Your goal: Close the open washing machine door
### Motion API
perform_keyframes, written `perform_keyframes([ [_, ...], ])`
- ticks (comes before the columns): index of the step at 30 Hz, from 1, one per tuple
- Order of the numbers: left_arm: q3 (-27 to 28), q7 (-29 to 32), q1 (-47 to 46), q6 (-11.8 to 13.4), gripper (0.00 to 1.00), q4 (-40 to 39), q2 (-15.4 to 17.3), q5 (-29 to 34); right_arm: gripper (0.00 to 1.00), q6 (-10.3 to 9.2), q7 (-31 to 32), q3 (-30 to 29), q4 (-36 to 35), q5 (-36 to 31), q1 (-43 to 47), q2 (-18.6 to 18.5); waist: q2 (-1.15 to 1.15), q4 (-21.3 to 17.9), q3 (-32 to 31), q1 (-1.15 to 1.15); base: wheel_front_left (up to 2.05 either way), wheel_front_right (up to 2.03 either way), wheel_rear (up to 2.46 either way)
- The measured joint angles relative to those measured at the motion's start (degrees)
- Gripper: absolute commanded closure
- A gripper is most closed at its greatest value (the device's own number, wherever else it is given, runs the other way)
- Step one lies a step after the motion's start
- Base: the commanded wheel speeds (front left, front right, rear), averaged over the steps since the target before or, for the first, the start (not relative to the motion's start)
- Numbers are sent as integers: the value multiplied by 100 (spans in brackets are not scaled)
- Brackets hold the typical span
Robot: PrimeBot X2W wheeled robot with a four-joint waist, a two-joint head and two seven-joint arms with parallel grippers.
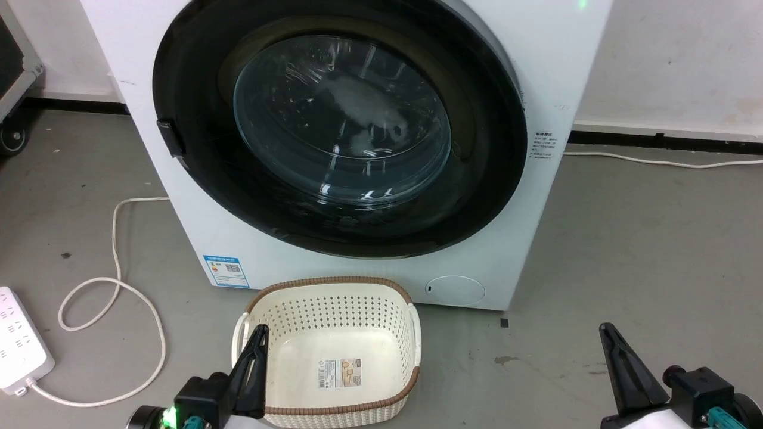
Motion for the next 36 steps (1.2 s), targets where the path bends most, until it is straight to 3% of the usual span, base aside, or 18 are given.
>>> perform_keyframes([
  [36, 162, 443, -113, 129, 100, -163, -5, 118, 100, 0, 423, 99, -181, -76, -122, 1, 0, -35, 49, 0, 0, 0, 0],
])
